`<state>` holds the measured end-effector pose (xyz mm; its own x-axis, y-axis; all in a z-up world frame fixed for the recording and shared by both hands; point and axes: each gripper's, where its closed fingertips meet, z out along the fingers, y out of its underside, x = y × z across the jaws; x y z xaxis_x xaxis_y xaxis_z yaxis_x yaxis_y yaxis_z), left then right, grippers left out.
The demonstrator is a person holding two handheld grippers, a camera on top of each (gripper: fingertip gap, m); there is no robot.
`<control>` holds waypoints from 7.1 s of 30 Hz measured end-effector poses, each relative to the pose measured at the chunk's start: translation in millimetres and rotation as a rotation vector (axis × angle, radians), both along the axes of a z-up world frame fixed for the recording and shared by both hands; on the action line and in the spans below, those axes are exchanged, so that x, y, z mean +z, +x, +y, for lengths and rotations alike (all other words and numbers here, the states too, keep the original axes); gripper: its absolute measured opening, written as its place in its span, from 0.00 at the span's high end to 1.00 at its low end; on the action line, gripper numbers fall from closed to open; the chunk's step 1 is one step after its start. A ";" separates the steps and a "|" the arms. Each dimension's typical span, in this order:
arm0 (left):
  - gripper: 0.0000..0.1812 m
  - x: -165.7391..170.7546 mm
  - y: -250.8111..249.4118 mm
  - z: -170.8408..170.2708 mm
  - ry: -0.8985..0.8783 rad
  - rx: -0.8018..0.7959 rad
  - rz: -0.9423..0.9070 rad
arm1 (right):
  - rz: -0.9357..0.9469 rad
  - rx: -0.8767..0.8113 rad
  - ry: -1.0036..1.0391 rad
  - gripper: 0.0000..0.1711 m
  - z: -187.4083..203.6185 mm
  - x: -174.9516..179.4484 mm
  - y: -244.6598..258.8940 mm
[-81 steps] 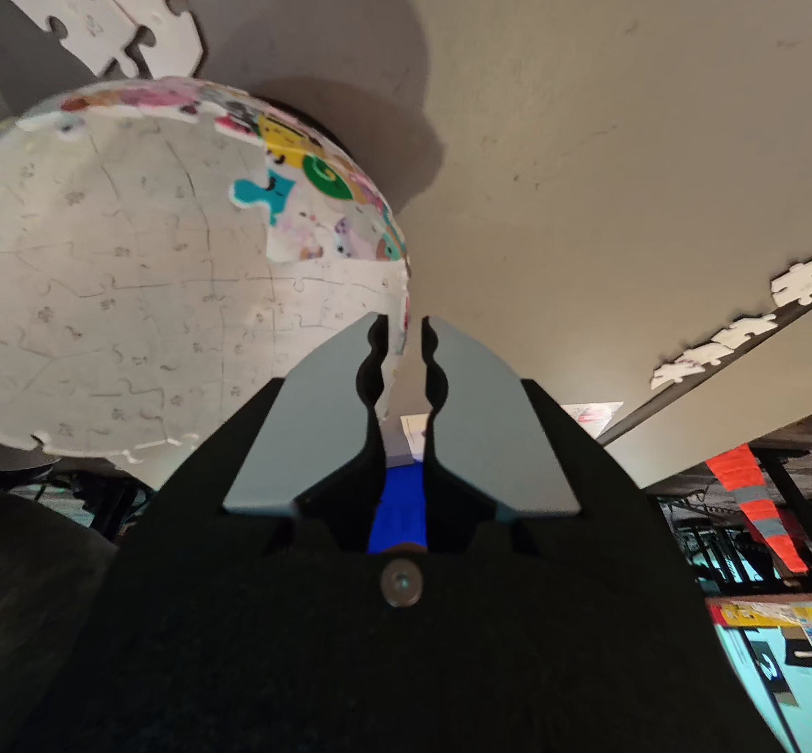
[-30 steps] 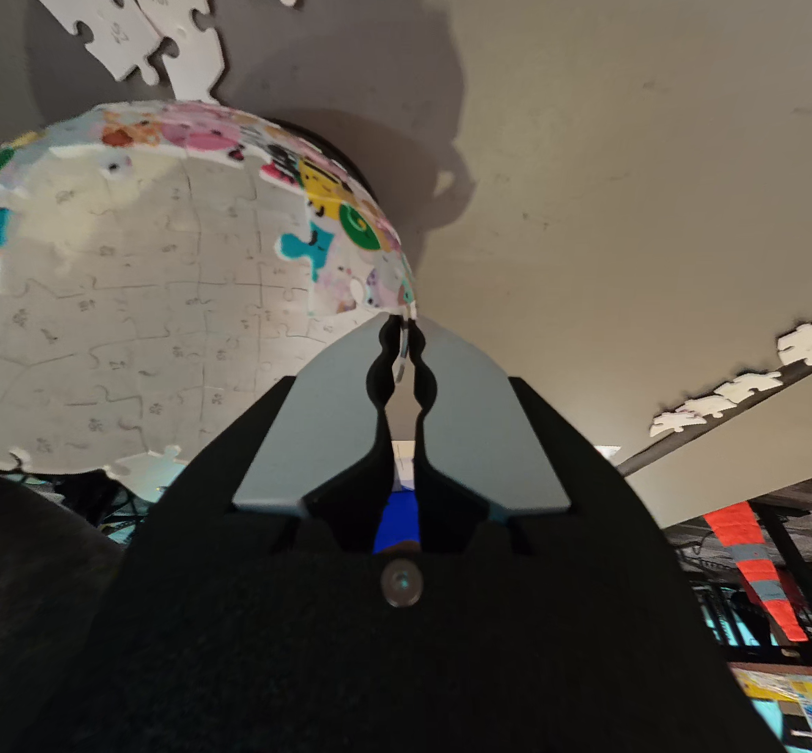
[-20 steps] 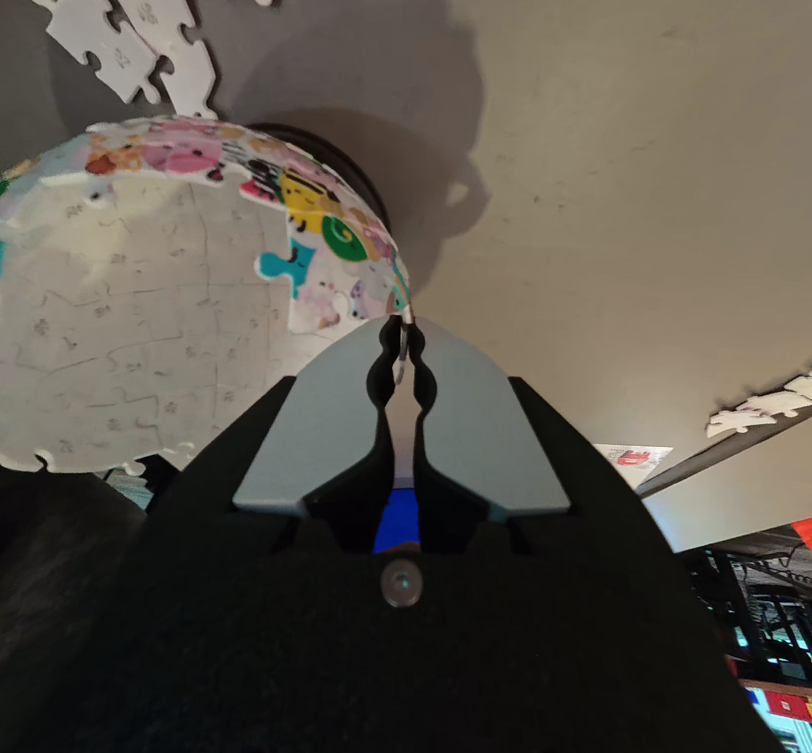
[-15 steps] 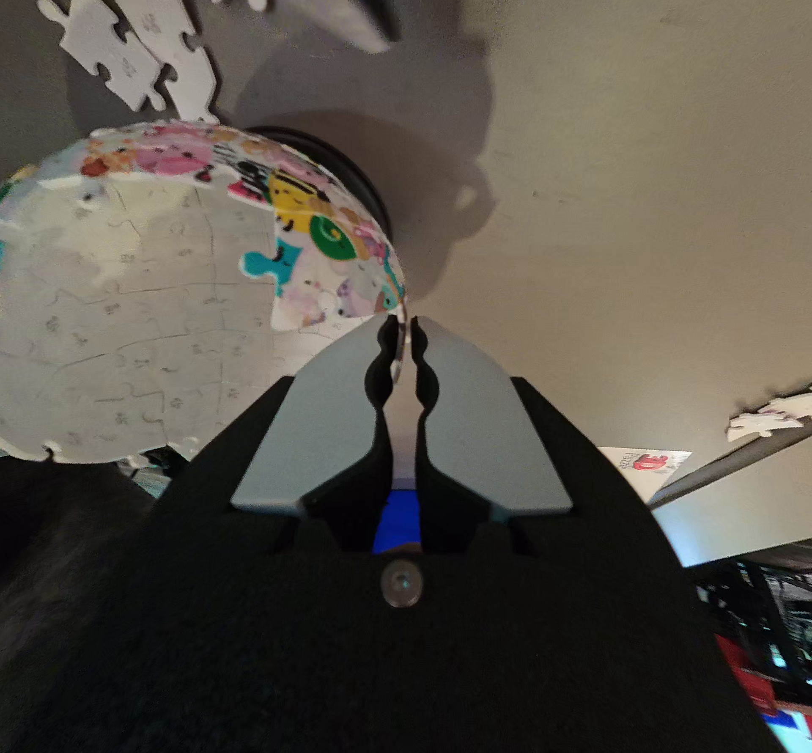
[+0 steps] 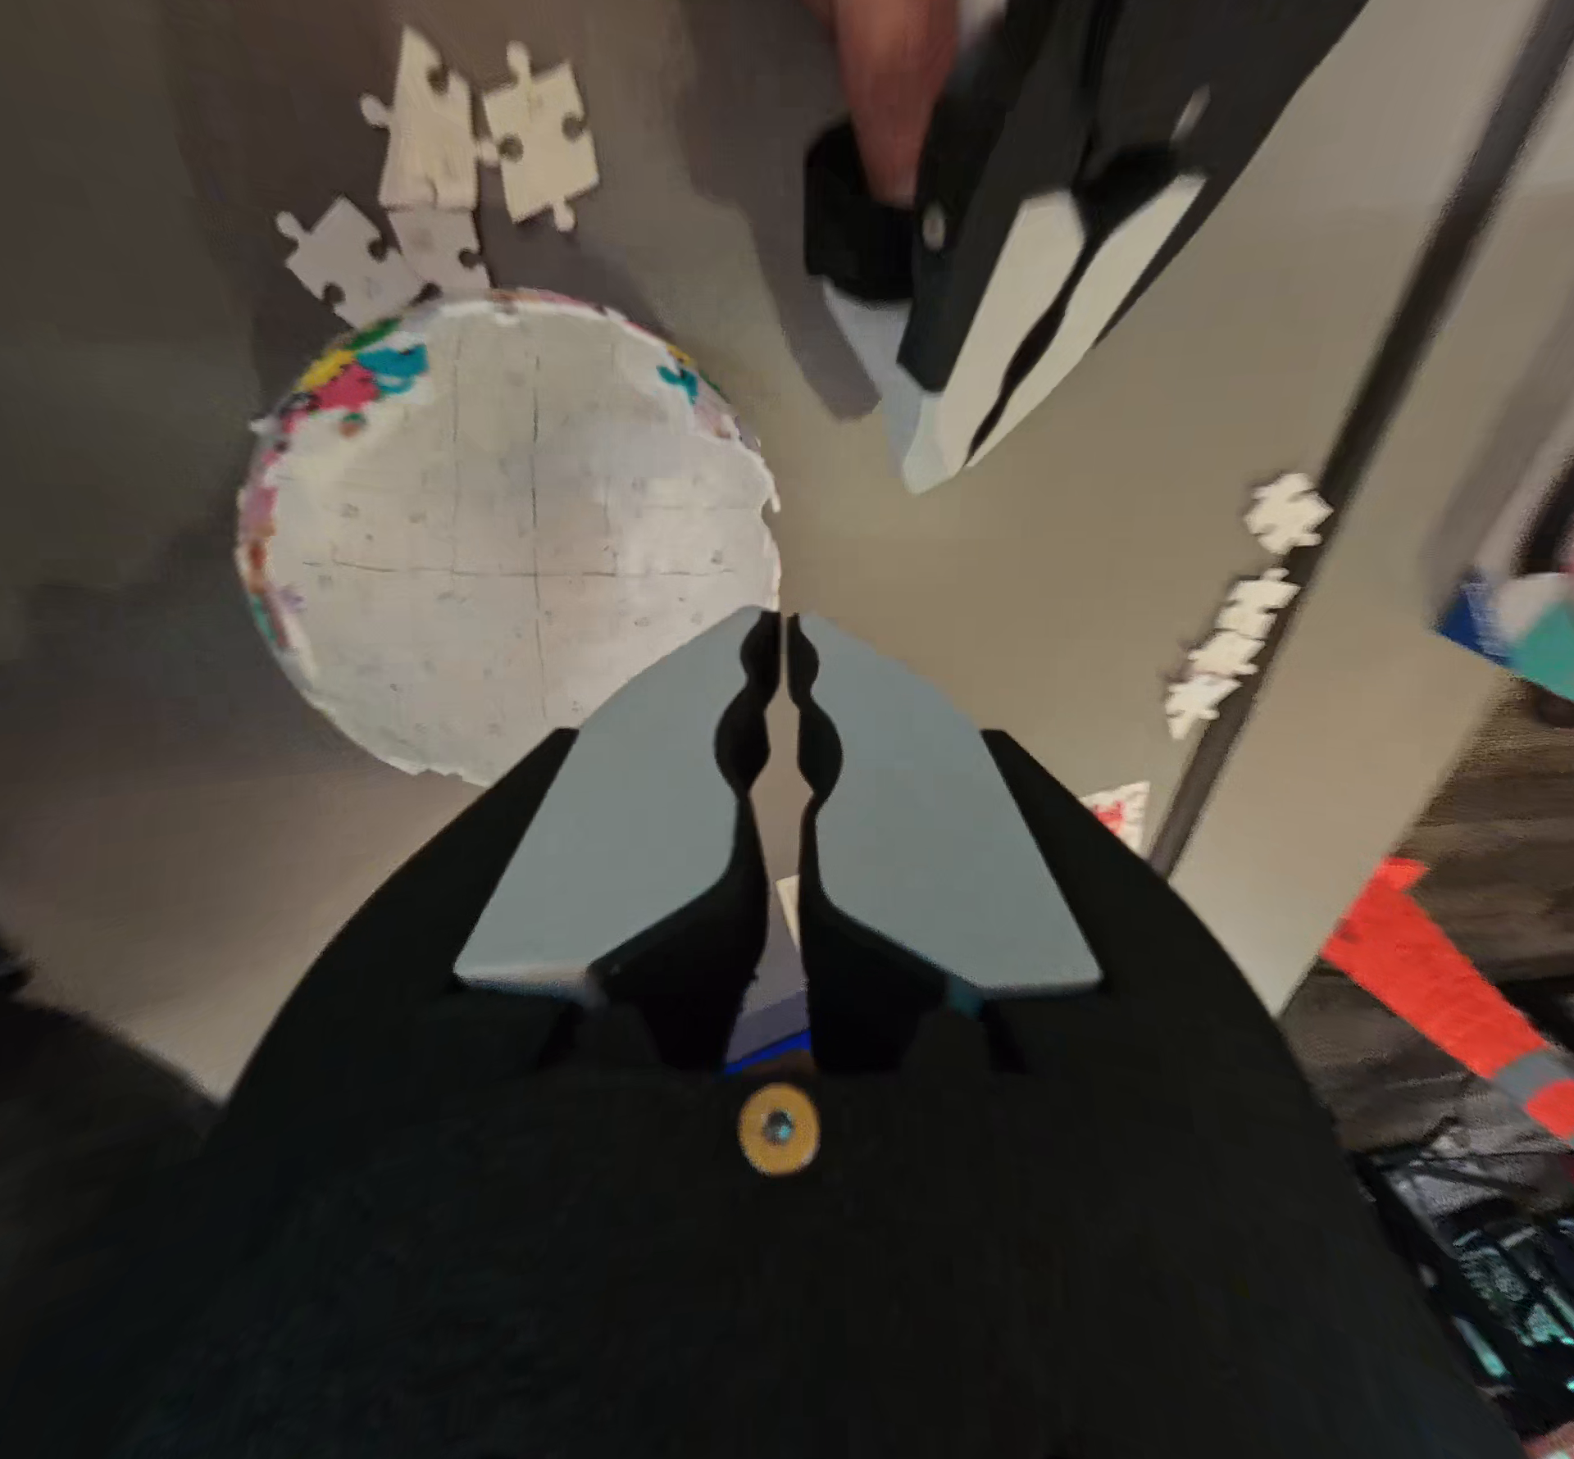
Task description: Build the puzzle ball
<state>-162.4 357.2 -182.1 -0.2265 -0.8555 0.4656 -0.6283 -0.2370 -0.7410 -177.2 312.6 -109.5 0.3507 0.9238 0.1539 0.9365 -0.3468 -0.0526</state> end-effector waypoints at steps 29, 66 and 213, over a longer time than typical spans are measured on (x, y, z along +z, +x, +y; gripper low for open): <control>0.77 53.5 -55.2 47.4 0.410 0.273 -0.112 | 0.599 -0.239 0.402 0.70 -104.1 -83.6 76.6; 0.76 40.8 -70.3 -263.7 -0.285 0.363 -0.092 | 0.620 0.210 0.369 0.73 -204.6 -33.0 -11.3; 0.93 32.5 -45.7 -43.2 0.024 0.079 -0.061 | 0.269 0.126 -0.005 0.99 8.5 -42.0 -3.3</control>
